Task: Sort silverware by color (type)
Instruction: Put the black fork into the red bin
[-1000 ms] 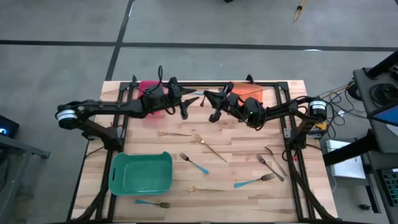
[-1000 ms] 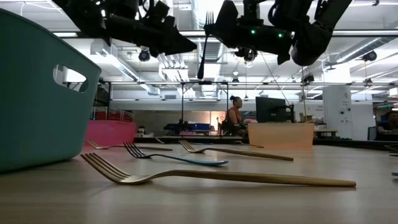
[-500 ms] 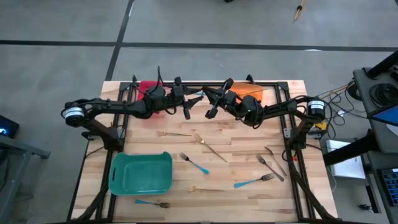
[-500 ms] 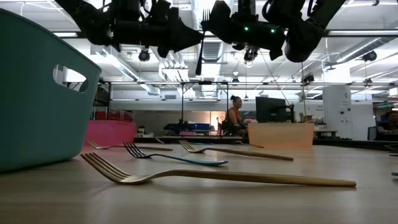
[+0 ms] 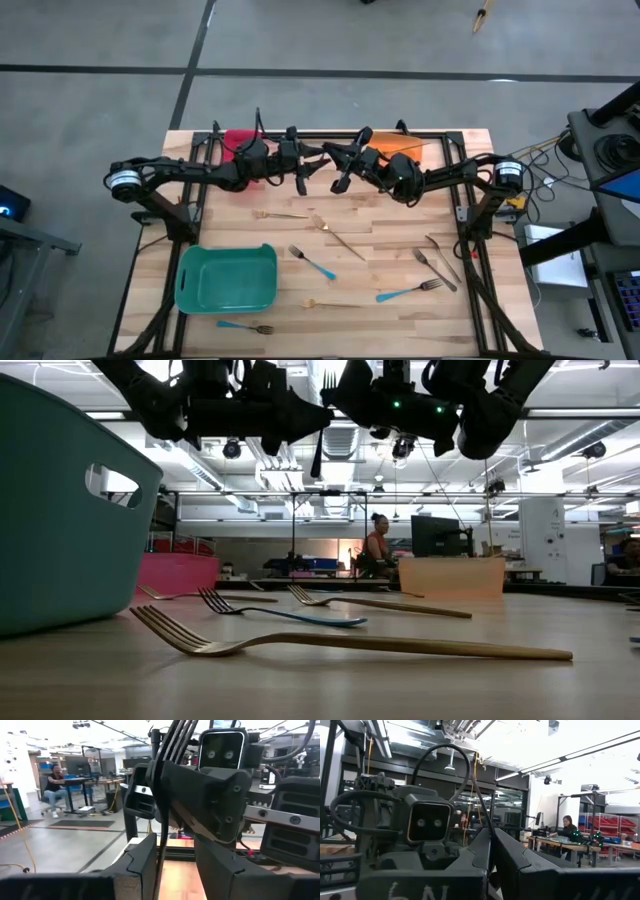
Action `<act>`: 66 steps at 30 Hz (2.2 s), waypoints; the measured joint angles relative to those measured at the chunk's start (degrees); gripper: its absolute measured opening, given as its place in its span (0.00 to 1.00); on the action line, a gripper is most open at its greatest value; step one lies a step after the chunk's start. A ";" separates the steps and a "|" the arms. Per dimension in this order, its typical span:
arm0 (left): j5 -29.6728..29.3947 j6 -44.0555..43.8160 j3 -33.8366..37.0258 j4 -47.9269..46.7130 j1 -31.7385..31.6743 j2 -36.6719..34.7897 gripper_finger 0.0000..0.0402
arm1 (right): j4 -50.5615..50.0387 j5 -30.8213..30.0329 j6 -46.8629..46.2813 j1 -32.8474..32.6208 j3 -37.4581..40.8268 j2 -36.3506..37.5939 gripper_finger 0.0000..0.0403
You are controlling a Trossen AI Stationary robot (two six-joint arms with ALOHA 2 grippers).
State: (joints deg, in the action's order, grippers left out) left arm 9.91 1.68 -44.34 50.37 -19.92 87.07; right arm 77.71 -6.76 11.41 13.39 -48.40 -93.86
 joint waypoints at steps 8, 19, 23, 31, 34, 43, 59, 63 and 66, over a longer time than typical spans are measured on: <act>-0.06 -1.46 0.00 -0.45 -0.07 -0.07 0.02 | -0.73 -0.11 0.28 0.00 0.00 0.00 0.02; -0.04 -5.87 0.00 -6.56 -1.35 -2.33 0.00 | -1.67 -2.62 1.43 0.17 0.00 0.00 0.10; -0.48 -7.37 0.00 -10.37 -2.60 -4.59 0.00 | -3.04 -6.97 1.41 0.28 0.00 0.11 0.19; -0.38 -10.47 -0.02 -24.54 -8.41 -10.43 0.00 | -13.72 -14.14 1.32 0.84 0.02 4.15 0.31; -0.43 -10.73 -0.02 -32.16 -12.27 -13.20 0.00 | -19.90 -14.95 1.18 1.31 0.02 6.55 0.33; -3.43 -10.20 -8.78 -66.82 -25.10 -16.44 0.00 | -37.13 -19.31 0.56 2.70 0.02 13.22 0.31; -12.35 0.76 -23.87 -98.89 -32.54 -5.21 0.00 | -53.87 -20.31 0.62 10.07 0.02 17.14 0.26; -12.39 0.94 -29.71 -109.42 -33.77 1.22 0.00 | -57.83 -20.27 -0.53 12.23 0.02 17.03 0.26; -12.39 1.37 -31.51 -112.48 -34.41 3.64 0.00 | -62.28 -20.24 -2.15 13.29 0.02 17.03 0.25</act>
State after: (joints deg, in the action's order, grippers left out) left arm -2.48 3.04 -75.85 -62.11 -54.33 90.71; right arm 15.44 -27.00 9.26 26.67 -48.38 -76.84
